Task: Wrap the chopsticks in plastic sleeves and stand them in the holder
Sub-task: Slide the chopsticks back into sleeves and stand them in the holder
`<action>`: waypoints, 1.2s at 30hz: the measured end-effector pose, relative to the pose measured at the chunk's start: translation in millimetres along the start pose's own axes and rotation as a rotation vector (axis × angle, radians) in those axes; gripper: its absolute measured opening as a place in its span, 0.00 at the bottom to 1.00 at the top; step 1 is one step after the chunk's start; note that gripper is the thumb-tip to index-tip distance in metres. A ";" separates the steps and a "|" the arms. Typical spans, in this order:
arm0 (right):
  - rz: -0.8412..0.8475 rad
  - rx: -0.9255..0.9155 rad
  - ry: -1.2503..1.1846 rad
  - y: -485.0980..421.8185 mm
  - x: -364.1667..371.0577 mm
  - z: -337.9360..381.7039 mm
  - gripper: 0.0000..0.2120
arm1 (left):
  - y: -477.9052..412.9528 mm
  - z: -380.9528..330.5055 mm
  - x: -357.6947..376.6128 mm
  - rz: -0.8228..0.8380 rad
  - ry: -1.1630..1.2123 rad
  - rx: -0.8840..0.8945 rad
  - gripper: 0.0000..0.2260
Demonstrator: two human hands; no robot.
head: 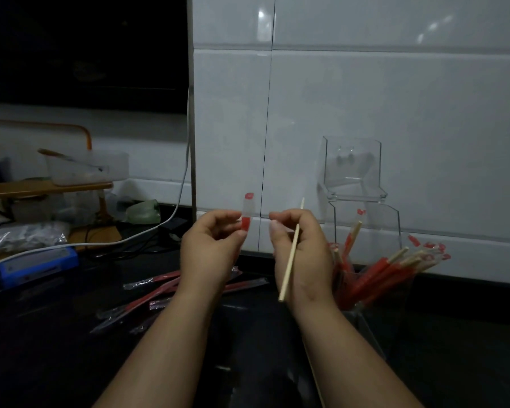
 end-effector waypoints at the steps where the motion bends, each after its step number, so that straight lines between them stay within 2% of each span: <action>1: 0.021 -0.016 0.013 1.2 -0.6 2.3 0.05 | -0.3 1.7 0.4 0.007 -0.030 0.003 0.15; 8: -0.001 -0.066 0.005 0.9 -0.9 6.9 0.12 | 4.2 0.4 7.2 0.112 -0.187 0.084 0.13; 17: 0.009 -0.097 -0.060 2.4 -0.7 13.1 0.10 | 9.4 -4.6 10.7 0.150 -0.191 0.139 0.10; 21: -0.057 -0.134 -0.120 4.0 1.0 13.9 0.03 | 7.9 -2.6 8.1 0.009 -0.247 0.175 0.07; 22: -0.076 -0.135 -0.140 4.6 1.1 13.9 0.05 | 6.1 -1.4 6.5 -0.038 -0.254 0.177 0.08; 25: -0.114 -0.167 -0.149 5.1 -0.3 13.6 0.18 | 4.2 -0.6 2.4 -0.134 -0.292 0.175 0.05; 31: -0.177 -0.143 -0.291 8.3 -3.0 18.1 0.19 | 5.1 -2.3 -2.4 -0.238 -0.322 0.157 0.05; 36: -0.195 -0.136 -0.304 8.5 -4.2 17.9 0.22 | 3.2 1.2 -4.5 -0.266 -0.327 0.139 0.05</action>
Point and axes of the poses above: each hand's wrist, its own y-axis away from the middle knuckle, its own x-axis out of the palm, z = x × y, the point moved 2 cm from there along -y, towards the middle knuckle, and after that the axes turned 2 degrees about z, right-handed, at the moved point
